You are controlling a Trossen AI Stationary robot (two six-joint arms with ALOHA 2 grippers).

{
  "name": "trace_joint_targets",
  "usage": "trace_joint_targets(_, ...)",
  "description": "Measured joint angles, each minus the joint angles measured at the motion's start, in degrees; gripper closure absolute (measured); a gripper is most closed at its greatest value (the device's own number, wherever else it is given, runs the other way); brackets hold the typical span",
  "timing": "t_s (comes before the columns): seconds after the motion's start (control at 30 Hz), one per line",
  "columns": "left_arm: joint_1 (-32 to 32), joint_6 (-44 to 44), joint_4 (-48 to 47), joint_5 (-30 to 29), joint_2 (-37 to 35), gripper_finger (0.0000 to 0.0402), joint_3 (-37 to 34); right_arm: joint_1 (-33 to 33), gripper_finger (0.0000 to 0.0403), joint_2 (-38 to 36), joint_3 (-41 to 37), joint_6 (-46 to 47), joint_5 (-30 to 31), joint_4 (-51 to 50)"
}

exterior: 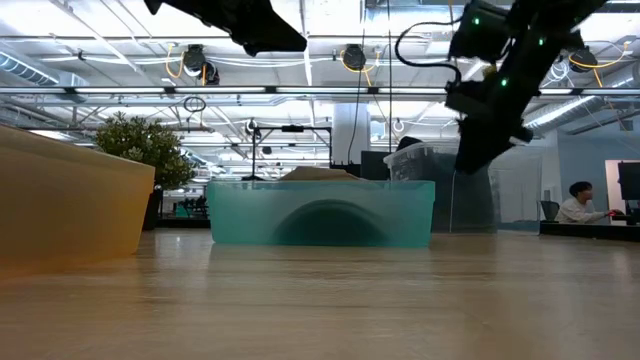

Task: Pick & Place hat
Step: Adjust the bins on the table

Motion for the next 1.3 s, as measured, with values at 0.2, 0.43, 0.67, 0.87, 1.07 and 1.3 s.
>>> trace_joint_targets(0.2,0.00,0.00,-0.12,0.01,0.00,0.0309,0.00,-4.69,0.0268,-0.03,-8.06,0.36,2.41,18.84)
trace_joint_targets(0.43,0.00,0.21,-0.19,0.02,0.00,0.0309,0.00,-9.17,0.0268,-0.22,-12.19,0.12,8.83,24.46)
trace_joint_targets(0.67,0.00,0.42,-0.66,0.01,0.00,0.0309,0.00,-9.24,0.0268,-0.41,-12.31,-2.55,9.51,23.83)
trace_joint_targets(0.87,0.00,0.44,-1.18,0.01,0.00,0.0309,0.00,-8.33,0.0268,-0.80,-12.38,-2.19,7.46,23.30)
trace_joint_targets(1.07,0.00,0.52,-2.93,-0.01,0.02,0.0309,0.00,-5.01,0.0268,-5.31,-12.60,-1.97,4.20,20.06)
trace_joint_targets(1.3,0.00,1.37,-4.39,-0.05,0.02,0.0309,0.00,-1.37,0.0268,-14.45,-12.57,2.29,2.89,19.61)
